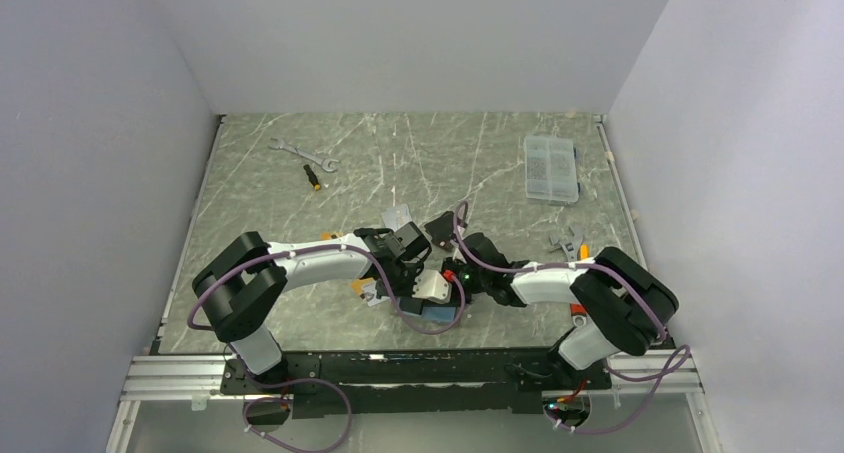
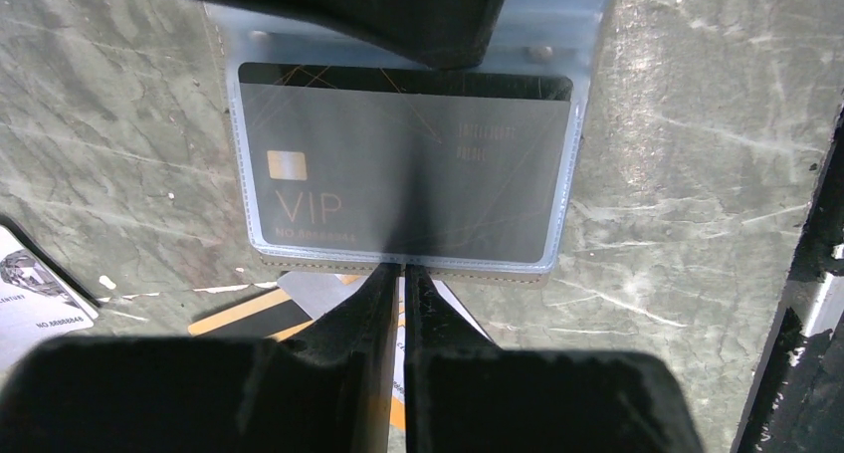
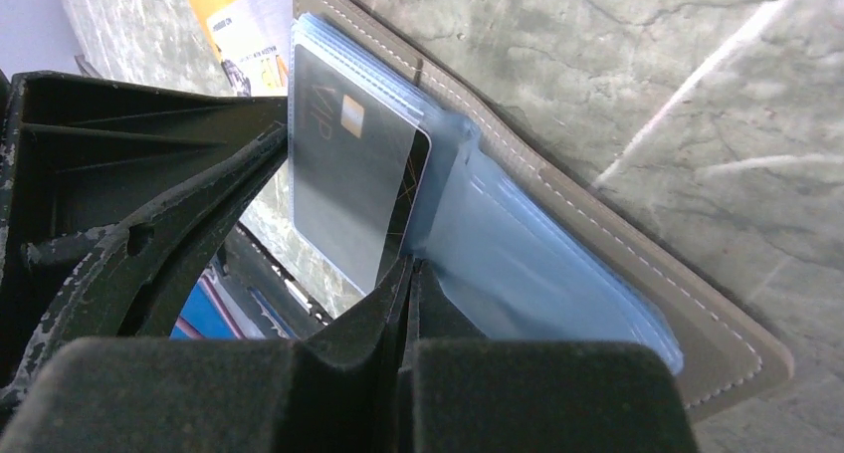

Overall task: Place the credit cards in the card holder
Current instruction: Insert the credit card into the card holder.

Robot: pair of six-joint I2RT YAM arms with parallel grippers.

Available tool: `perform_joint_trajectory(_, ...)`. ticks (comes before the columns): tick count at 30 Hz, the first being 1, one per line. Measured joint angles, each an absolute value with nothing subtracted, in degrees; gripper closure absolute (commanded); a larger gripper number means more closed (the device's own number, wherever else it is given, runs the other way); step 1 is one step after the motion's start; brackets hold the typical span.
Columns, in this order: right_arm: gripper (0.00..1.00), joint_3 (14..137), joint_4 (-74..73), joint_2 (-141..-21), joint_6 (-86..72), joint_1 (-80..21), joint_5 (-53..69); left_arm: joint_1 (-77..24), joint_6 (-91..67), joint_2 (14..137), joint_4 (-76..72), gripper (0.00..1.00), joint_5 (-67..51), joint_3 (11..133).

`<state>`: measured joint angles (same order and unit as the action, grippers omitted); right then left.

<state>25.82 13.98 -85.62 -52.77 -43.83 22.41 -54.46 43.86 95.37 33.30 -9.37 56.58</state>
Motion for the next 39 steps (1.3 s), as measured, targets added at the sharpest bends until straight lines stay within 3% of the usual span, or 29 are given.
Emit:
perform_joint_trajectory(14,1.00,28.84,10.24,-87.24,-51.57,-44.16,23.11,-54.48,43.70,95.92,34.50,0.89,-9.23,57.34)
perform_joint_trajectory(20,1.00,26.22,6.00,-80.14,-50.06,-39.24,21.89,-56.12,43.24,97.58,34.50,0.87,-11.99,59.18)
perform_joint_trajectory(32,0.80,25.45,-8.84,-69.25,-43.53,-31.62,19.53,-54.08,40.75,97.54,38.35,0.74,-18.90,65.76)
perform_joint_trajectory(34,0.74,26.09,-10.74,-69.25,-42.87,-31.57,19.44,-51.92,40.36,95.68,39.70,0.70,-19.31,65.78)
perform_joint_trajectory(39,0.62,30.35,-13.93,-69.80,-41.28,-31.55,19.14,-45.91,39.75,86.85,43.20,0.43,-18.76,65.87)
